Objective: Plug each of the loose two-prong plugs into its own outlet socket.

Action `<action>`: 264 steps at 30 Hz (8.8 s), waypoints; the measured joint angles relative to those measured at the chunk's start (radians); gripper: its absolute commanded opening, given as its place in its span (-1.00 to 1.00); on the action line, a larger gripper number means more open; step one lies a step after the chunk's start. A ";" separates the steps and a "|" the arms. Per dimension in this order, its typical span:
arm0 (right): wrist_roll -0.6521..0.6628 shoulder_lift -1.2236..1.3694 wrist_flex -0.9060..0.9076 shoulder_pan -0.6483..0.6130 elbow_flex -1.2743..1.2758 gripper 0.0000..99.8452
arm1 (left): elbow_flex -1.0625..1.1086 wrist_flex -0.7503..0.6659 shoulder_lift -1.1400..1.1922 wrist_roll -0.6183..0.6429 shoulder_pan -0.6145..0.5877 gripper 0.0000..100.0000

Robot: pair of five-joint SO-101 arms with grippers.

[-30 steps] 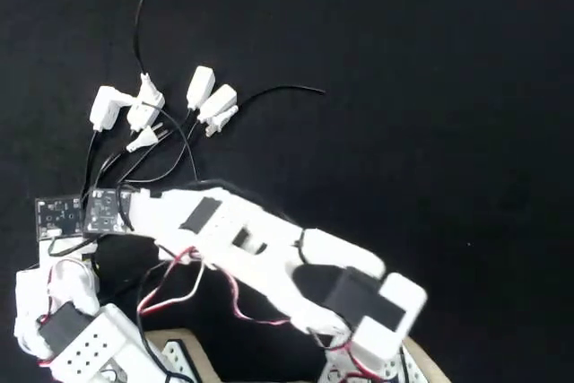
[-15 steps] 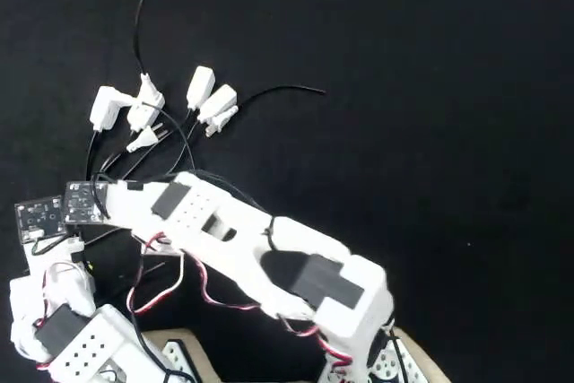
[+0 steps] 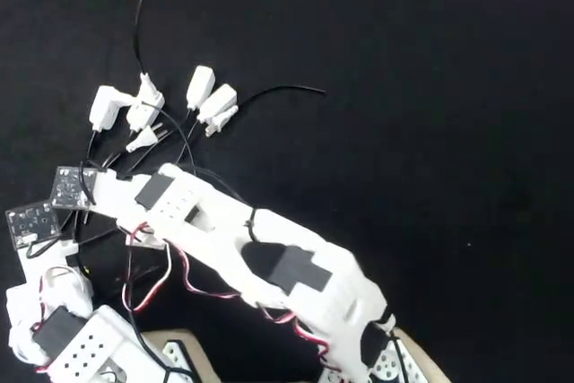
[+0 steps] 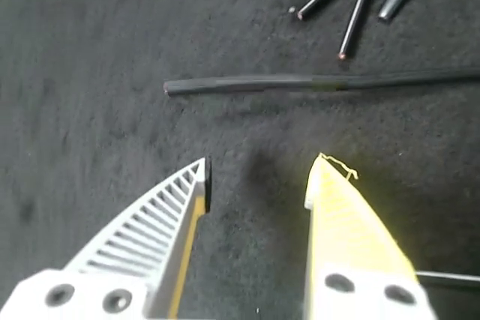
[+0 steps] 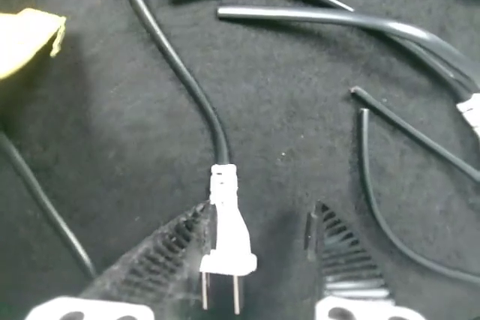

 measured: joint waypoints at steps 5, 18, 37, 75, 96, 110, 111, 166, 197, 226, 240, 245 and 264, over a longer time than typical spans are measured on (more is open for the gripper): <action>-0.018 0.074 0.138 0.000 -0.126 -0.77 | 0.000 0.000 0.002 0.002 -0.002 -0.57; -0.098 0.262 0.396 -0.018 -0.422 -0.97 | 0.002 -0.002 0.000 -0.011 0.009 -0.57; -0.121 0.041 0.557 0.060 -0.420 -0.98 | 0.002 -0.002 0.000 -0.009 0.009 -0.57; -0.218 -0.493 0.325 0.821 0.694 -0.76 | 0.002 -0.002 0.000 -0.009 0.028 -0.57; -0.123 -0.086 0.623 0.822 0.285 -0.88 | 0.002 -0.002 0.000 -0.009 0.046 -0.57; -0.103 -0.034 0.723 0.752 0.235 -0.79 | 0.002 -0.002 0.000 -0.009 0.046 -0.57; -0.103 -0.034 0.723 0.750 0.235 -0.81 | 0.002 -0.002 0.000 -0.009 0.046 -0.57; -0.506 -1.564 -0.752 0.229 1.633 -0.97 | 0.002 -0.002 0.000 -0.009 0.052 -0.57; -0.514 -1.163 -0.928 0.288 1.502 -0.98 | 0.002 -0.002 0.000 -0.009 0.052 -0.57; -0.528 -1.165 -0.098 0.269 1.046 -0.62 | 0.002 -0.002 0.000 -0.009 0.052 -0.57; -0.173 -1.277 0.359 0.655 0.914 -0.98 | -0.319 0.212 0.074 -0.014 0.434 -0.56; -0.169 -1.252 0.308 0.896 0.911 -0.97 | -0.439 0.199 0.295 -0.061 0.655 -0.56; -0.164 -0.520 0.301 1.007 0.535 -0.97 | -0.735 -0.229 1.361 -0.009 1.142 -0.47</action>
